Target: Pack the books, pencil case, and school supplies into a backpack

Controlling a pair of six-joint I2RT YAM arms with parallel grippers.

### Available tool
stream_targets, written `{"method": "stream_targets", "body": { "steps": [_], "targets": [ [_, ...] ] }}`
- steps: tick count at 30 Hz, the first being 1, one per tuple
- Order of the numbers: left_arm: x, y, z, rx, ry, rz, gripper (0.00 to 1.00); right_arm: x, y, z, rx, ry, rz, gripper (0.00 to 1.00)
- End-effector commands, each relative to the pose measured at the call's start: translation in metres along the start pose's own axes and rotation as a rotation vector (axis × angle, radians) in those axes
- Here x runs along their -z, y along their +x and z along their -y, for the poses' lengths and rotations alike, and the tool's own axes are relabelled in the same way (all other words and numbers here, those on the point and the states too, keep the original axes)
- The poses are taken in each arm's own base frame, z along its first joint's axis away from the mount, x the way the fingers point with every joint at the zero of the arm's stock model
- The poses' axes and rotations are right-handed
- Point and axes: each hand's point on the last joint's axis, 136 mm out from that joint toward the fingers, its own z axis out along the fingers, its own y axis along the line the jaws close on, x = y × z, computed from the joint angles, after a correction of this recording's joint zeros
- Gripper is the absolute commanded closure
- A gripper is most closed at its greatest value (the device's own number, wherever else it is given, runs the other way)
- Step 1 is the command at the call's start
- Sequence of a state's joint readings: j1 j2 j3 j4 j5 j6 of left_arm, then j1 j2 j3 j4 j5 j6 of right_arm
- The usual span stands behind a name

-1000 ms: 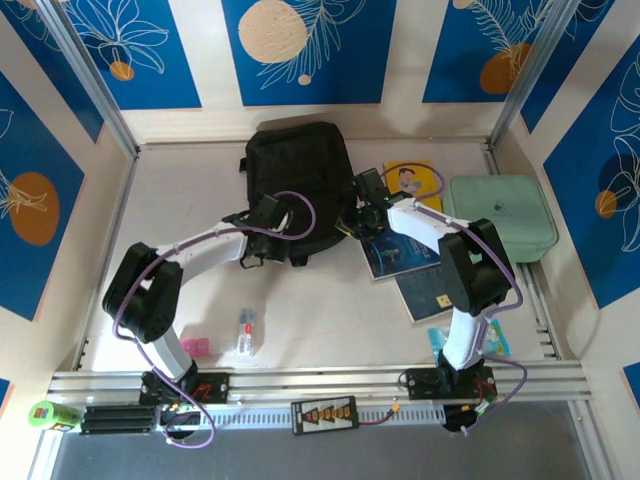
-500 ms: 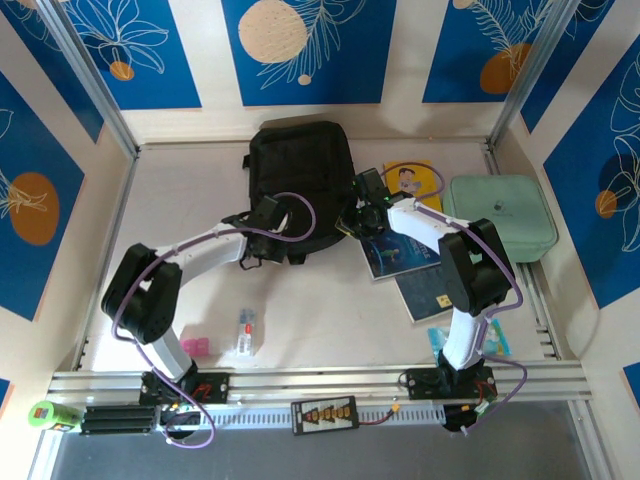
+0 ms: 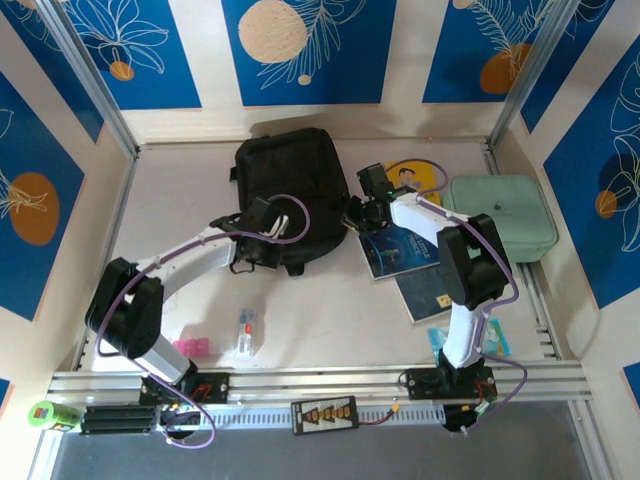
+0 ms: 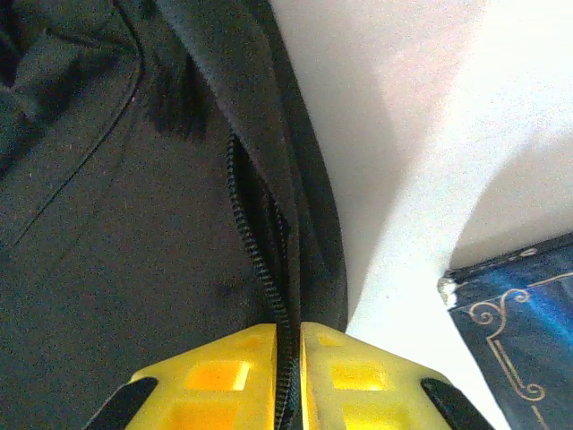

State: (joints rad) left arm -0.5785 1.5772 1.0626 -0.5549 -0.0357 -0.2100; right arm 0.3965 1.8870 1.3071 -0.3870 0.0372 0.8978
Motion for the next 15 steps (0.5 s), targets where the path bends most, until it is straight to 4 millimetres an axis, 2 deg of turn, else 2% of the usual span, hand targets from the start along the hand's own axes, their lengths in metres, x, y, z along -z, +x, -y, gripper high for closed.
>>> {"method": "stream_targets", "body": {
  "steps": [1, 4, 8, 11, 15],
  "targets": [
    [0.009, 0.008, 0.016, -0.01, 0.097, -0.039, 0.98, 0.011, -0.005, -0.003, 0.003, -0.023, 0.016, 0.83],
    [0.011, -0.002, 0.03, 0.013, 0.163, -0.023, 0.98, 0.03, -0.006, -0.002, -0.015, -0.06, 0.035, 0.79],
    [0.016, -0.026, 0.057, 0.051, 0.292, 0.03, 0.97, 0.051, -0.003, 0.004, -0.053, -0.099, 0.051, 0.73],
    [0.014, -0.039, 0.064, 0.064, 0.307, 0.041, 0.97, 0.062, 0.009, 0.007, -0.087, -0.126, 0.038, 0.66],
    [0.004, -0.041, 0.068, 0.074, 0.31, 0.025, 0.96, 0.069, 0.029, 0.006, -0.167, -0.195, -0.014, 0.54]
  ]
}}
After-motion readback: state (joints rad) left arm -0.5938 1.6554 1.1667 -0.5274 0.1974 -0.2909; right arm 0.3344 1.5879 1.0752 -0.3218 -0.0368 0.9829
